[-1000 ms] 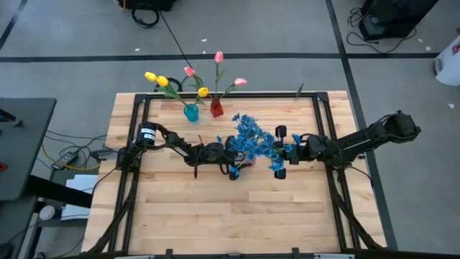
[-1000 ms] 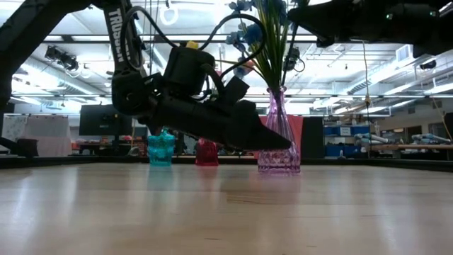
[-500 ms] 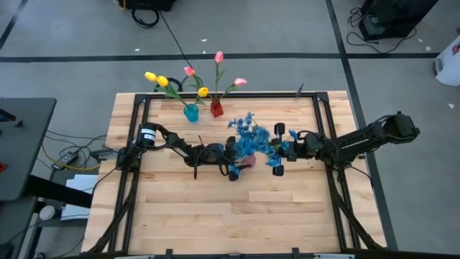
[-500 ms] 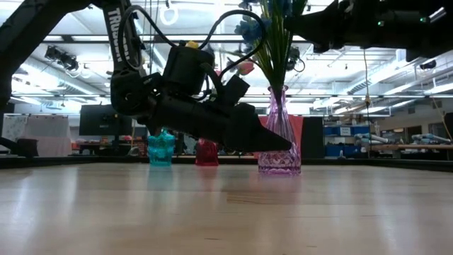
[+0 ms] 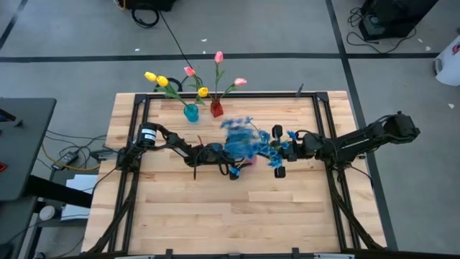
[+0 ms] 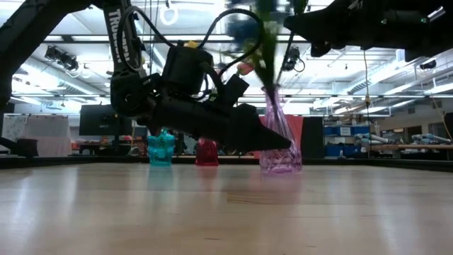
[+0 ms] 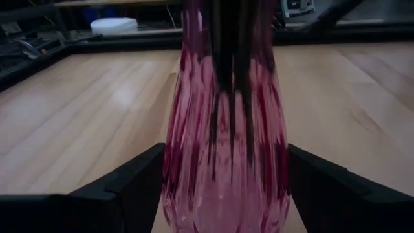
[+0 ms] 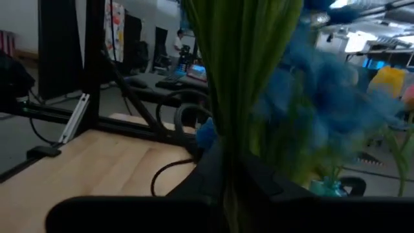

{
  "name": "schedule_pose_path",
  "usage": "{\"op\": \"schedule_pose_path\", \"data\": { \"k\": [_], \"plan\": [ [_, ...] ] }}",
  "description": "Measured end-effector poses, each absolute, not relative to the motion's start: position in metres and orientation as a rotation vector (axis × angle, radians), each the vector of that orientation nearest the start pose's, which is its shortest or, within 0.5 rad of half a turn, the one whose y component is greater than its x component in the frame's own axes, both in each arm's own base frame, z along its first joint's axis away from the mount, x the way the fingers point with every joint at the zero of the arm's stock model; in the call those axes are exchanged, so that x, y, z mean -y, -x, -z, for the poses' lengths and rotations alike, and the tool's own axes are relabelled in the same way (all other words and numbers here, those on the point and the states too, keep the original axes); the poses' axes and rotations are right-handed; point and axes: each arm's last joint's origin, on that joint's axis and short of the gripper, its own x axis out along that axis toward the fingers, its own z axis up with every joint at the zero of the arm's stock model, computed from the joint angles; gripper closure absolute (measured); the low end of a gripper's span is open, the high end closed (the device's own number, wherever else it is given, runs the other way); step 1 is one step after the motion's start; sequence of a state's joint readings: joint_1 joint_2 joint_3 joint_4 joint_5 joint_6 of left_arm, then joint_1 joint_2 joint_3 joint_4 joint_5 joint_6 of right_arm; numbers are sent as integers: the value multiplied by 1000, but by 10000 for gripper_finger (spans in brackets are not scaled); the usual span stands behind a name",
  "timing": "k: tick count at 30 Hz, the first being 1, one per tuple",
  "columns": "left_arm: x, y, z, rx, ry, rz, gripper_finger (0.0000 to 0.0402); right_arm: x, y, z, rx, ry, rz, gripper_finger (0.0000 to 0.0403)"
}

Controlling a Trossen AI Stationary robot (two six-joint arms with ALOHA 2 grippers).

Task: Sort flowers into vase by color
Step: Put the blue flowers into the pink vase

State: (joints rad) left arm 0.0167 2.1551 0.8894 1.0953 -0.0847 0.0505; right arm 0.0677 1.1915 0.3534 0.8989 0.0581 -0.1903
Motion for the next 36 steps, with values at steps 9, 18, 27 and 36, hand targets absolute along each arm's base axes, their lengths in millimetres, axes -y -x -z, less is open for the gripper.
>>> {"op": "schedule_pose_path", "data": {
  "k": [9, 18, 27, 36],
  "plan": [
    [-10, -393, -99, -103, -28, -119, 106, -11, -227, -210, 38, 192, 8, 367],
    [-8, -393, -93, -187, 17, -109, 106, -11, -226, -212, 34, 200, 11, 367],
    [-6, -393, -90, -241, 59, -44, 106, -12, -234, -243, -108, 194, -8, 367],
    [-4, -391, -87, -283, 58, -3, 106, -17, -212, -281, -151, 187, -16, 367]
  ]
}}
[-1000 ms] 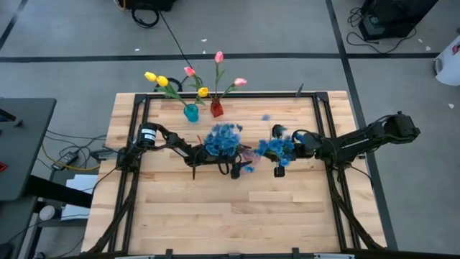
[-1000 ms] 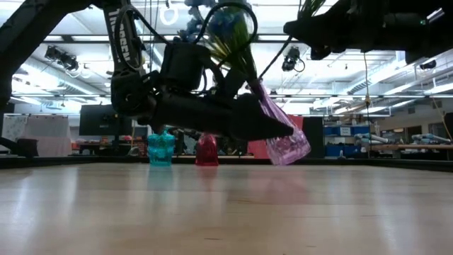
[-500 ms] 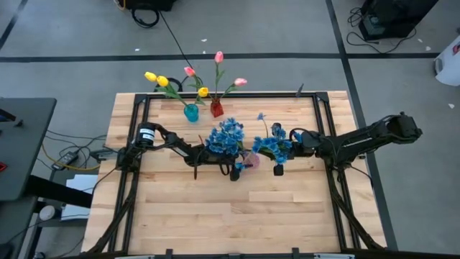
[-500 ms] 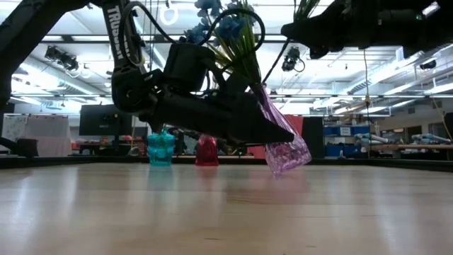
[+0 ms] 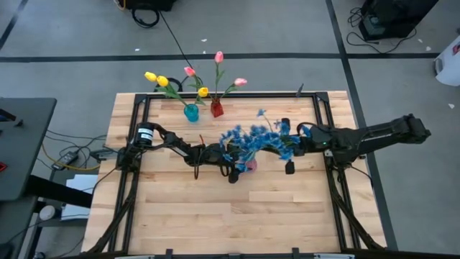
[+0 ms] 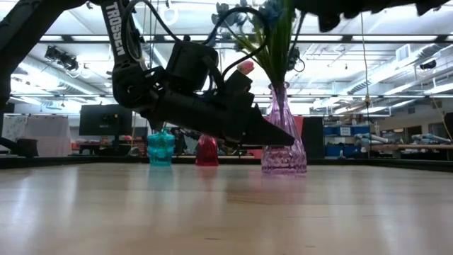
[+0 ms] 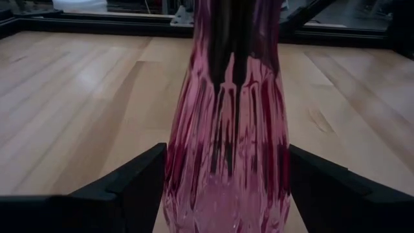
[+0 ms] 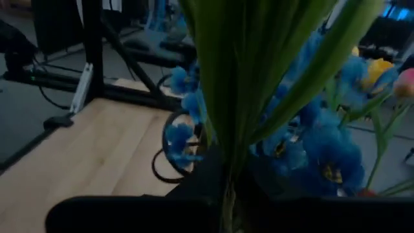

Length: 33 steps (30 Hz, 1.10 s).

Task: Sort flowers into vase by color
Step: Put the blue flowers into the pink vase

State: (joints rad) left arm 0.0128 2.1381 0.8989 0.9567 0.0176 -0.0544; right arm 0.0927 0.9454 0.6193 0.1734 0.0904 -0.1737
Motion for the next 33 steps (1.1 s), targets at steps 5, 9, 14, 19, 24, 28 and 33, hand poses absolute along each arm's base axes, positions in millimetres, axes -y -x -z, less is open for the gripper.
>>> {"op": "schedule_pose_path", "data": {
  "k": [5, 9, 14, 19, 24, 28, 33],
  "plan": [
    [-5, -391, -87, -277, 58, -13, 103, -20, -200, -284, -177, 139, -26, 367],
    [-5, -390, -86, -288, 64, -17, 81, -24, -199, -283, -191, 123, -46, 367],
    [-5, -386, -94, -312, 63, -23, 41, -29, -204, -277, -222, 140, -71, 367],
    [-5, -384, -110, -294, 61, -24, 19, -31, -208, -276, -216, 145, -65, 367],
    [-5, -383, -121, -273, 60, -22, 25, -31, -209, -275, -212, 161, -62, 367],
    [-5, -383, -125, -276, 46, -20, 49, -31, -209, -276, -204, 162, -60, 367],
    [-5, -382, -132, -256, 39, -21, 102, -31, -209, -275, -214, 153, -58, 367]
  ]
}}
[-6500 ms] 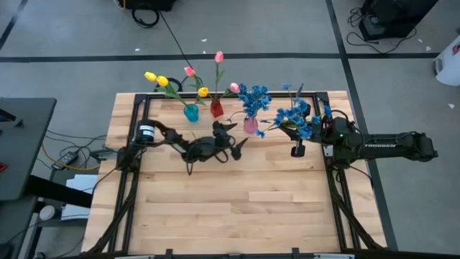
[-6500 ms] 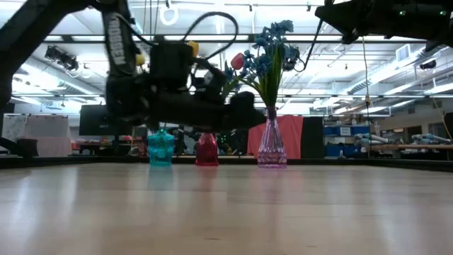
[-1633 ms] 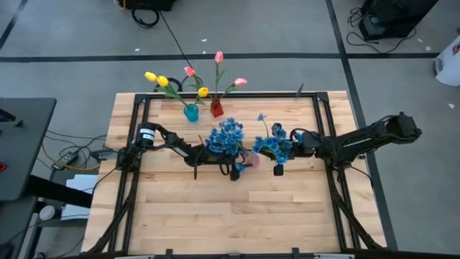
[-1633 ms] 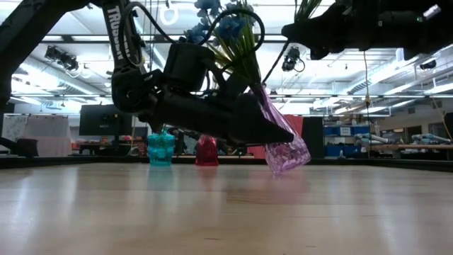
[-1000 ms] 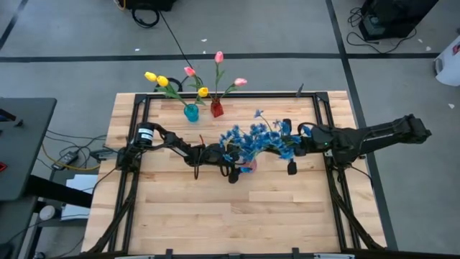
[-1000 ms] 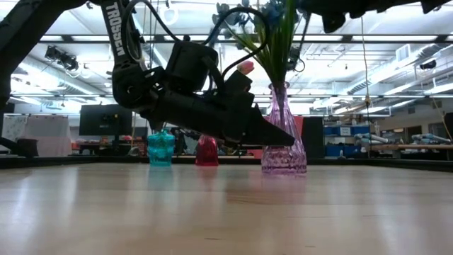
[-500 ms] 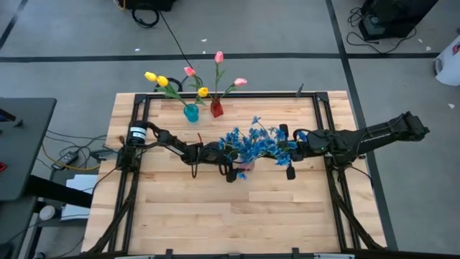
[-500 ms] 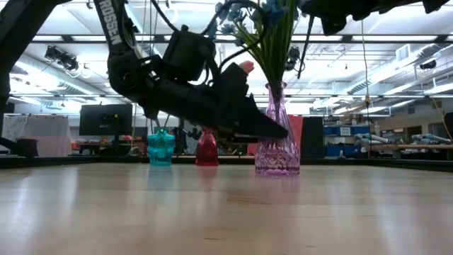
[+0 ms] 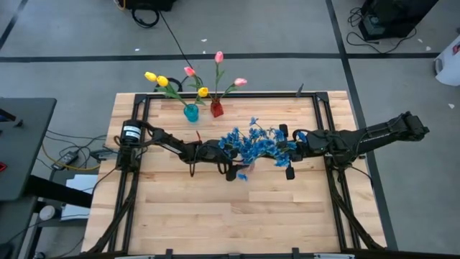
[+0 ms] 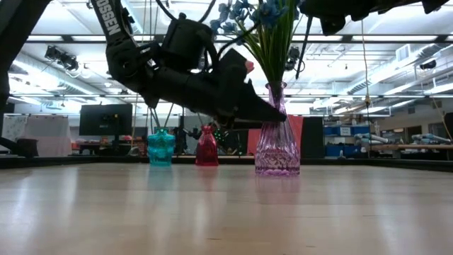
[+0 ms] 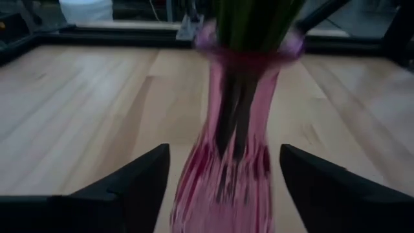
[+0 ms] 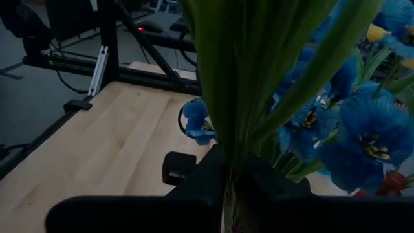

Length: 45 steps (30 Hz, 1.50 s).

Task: Sort flowers into vase by color
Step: Put the blue flowers into the pink vase

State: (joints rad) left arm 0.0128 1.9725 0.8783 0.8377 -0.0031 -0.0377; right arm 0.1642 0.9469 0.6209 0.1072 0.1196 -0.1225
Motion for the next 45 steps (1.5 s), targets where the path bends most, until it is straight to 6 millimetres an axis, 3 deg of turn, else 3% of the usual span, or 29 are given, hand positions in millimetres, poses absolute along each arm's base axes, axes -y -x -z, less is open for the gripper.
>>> {"op": "schedule_pose_path", "data": {
  "k": [9, 13, 24, 33, 45],
  "plan": [
    [-5, -382, -137, -266, 38, -24, 217, -31, -209, -275, -210, 138, -60, 367],
    [-5, -380, -142, -268, 30, -24, 248, -33, -209, -273, -178, 128, -84, 367],
    [-5, -380, -146, -259, 5, -21, 251, -37, -207, -251, -38, 212, -102, 367],
    [-5, -380, -147, -258, 8, -22, 251, -39, -226, -236, -114, 328, -30, 367],
    [-5, -379, -146, -274, 5, -20, 250, -44, -225, -261, -120, 335, -14, 367]
  ]
}}
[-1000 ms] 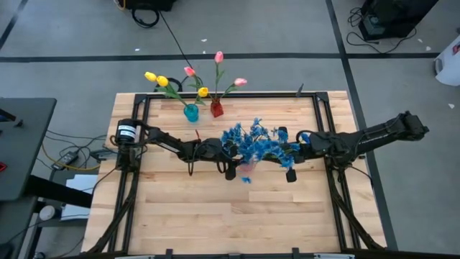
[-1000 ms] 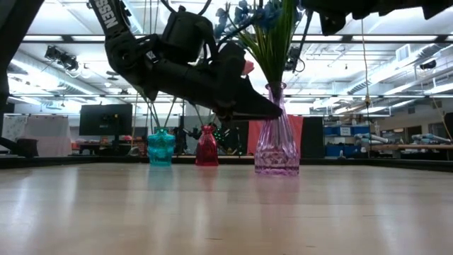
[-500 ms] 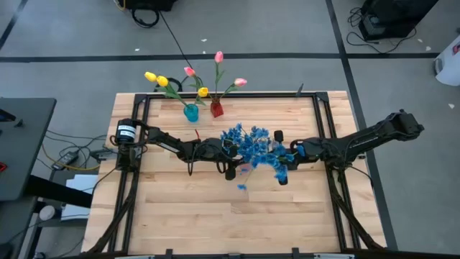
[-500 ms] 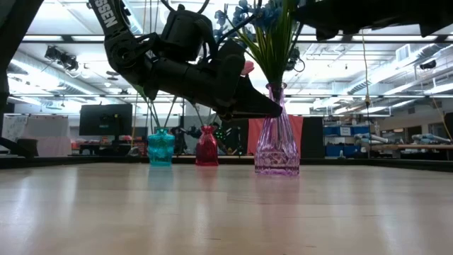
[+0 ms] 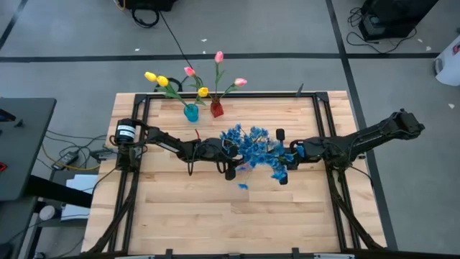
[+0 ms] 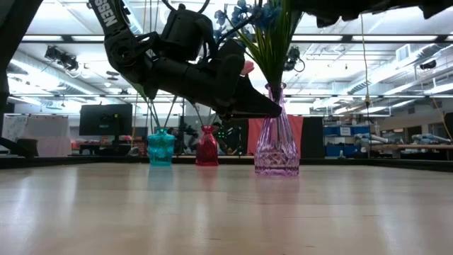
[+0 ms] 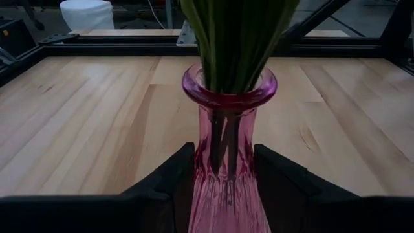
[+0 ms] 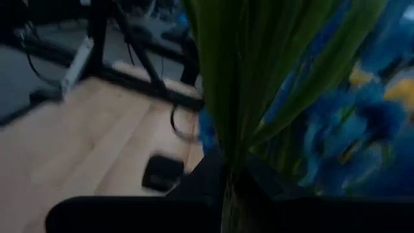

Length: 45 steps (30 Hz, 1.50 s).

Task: Sort flowers into vase by color
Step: Put the blue flowers into the pink vase

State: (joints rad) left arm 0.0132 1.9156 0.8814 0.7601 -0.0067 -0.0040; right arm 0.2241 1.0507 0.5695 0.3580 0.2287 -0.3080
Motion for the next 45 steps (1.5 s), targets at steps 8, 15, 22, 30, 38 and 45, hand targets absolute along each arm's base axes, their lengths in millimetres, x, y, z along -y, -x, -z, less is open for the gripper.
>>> {"op": "schedule_pose_path", "data": {
  "k": [8, 15, 22, 30, 38, 45],
  "plan": [
    [-5, -379, -147, -268, -10, -18, 250, -43, -234, -246, -196, 354, -8, 367],
    [-5, -379, -147, -261, -24, -17, 250, -34, -249, -231, -241, 352, 39, 367],
    [-5, -379, -147, -258, -36, -18, 258, -25, -263, -210, -320, 352, 63, 367],
    [-5, -379, -147, -258, -39, -17, 262, -21, -268, -202, -341, 341, 67, 356],
    [-4, -379, -147, -257, -25, -12, 264, -27, -256, -219, -291, 313, 54, 278],
    [-4, -379, -147, -257, -21, -10, 264, -40, -253, -226, -240, 309, 47, 251]
  ]
}}
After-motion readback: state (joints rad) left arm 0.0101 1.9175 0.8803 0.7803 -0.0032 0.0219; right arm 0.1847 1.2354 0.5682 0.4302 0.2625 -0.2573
